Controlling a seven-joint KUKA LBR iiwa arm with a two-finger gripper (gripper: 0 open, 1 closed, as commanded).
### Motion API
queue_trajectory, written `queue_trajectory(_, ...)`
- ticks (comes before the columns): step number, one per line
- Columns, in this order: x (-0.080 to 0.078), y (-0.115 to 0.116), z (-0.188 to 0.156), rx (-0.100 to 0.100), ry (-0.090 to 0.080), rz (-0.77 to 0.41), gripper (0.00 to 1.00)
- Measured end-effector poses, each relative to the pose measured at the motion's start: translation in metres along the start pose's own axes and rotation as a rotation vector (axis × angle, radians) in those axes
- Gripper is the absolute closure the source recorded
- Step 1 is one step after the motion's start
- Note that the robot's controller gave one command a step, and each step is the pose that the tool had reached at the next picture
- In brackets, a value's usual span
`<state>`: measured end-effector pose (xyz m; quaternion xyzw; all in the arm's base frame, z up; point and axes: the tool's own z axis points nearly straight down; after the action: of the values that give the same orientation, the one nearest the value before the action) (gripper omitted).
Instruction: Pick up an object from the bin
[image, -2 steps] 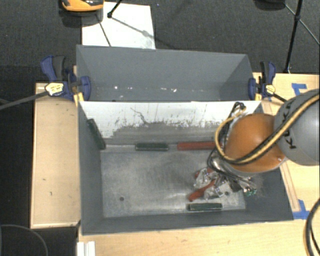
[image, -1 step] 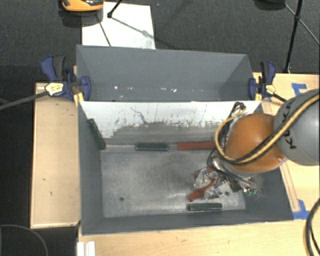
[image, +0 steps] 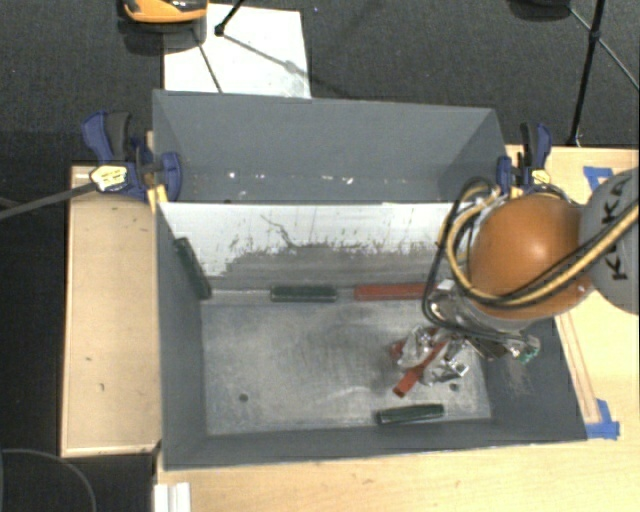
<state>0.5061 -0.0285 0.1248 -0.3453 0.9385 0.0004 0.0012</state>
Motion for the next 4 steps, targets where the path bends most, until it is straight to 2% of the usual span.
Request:
queue_trajectory(1, 0.0, 0.0, 0.0, 0.0, 0.0, 0.003, 0.0)
queue_trajectory(2, 0.0, 0.0, 0.0, -0.001, 0.0, 0.005, 0.0)
queue_trajectory(3, -0.015, -0.041, 0.051, 0.004, -0.004, -0.101, 1.0)
queue_trajectory(4, -0.015, -0.041, 0.051, 0.004, -0.004, -0.099, 1.0)
